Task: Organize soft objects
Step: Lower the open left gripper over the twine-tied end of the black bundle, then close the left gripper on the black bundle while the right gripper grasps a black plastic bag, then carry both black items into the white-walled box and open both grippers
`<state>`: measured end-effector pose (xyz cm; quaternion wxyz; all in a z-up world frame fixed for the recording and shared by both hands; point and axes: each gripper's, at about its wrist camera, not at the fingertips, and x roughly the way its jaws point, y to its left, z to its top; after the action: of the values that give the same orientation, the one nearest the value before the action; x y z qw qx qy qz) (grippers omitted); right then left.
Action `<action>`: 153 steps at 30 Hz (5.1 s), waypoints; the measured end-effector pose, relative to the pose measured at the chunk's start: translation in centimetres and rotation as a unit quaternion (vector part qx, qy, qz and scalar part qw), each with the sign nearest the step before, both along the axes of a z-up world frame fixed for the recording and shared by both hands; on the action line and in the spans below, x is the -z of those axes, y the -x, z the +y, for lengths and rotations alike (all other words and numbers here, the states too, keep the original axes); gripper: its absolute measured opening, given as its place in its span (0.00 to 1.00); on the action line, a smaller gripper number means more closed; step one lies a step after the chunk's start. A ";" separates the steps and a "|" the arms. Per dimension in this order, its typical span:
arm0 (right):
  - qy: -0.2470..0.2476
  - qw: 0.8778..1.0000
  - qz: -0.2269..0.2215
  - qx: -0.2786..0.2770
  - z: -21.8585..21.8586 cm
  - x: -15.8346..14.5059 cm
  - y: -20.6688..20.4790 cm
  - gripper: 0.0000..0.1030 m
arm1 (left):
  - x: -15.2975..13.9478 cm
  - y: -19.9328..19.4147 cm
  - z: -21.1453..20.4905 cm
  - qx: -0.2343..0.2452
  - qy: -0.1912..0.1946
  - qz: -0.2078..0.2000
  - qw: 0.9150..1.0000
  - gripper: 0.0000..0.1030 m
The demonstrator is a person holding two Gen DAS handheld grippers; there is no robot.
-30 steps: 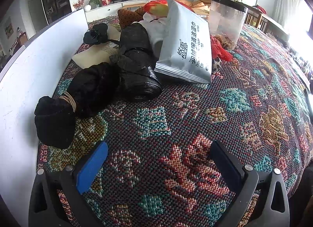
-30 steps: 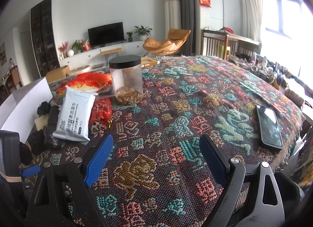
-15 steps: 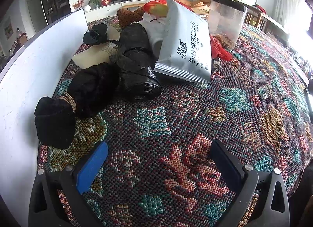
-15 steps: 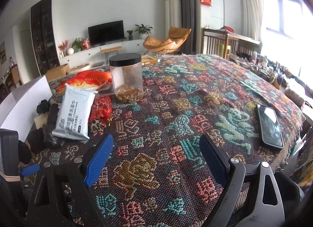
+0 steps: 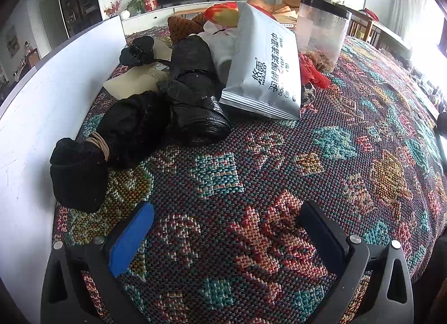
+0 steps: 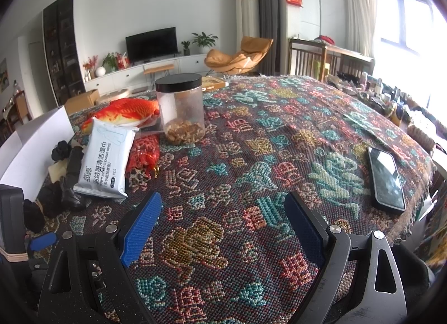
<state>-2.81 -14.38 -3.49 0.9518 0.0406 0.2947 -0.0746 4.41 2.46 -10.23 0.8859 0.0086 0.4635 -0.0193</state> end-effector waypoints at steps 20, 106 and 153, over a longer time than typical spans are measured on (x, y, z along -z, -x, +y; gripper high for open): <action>-0.013 1.000 0.017 0.000 -0.6 0.1 -1.0 0.89 | 0.0 0.1 0.1 0.007 0.001 -0.002 1.000 1.00; -0.002 0.912 0.264 -0.315 21.2 3.3 -16.6 0.84 | -4.4 2.4 10.0 0.011 0.029 0.017 0.999 0.23; -0.005 0.921 0.253 -0.297 2.1 0.7 -7.7 0.75 | -3.1 1.5 8.4 0.049 0.082 0.034 0.995 0.31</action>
<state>4.92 -12.31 -4.14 0.8236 -0.0643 0.5249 0.2049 2.95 10.84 -7.15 0.8655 -0.0417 0.4888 -0.1013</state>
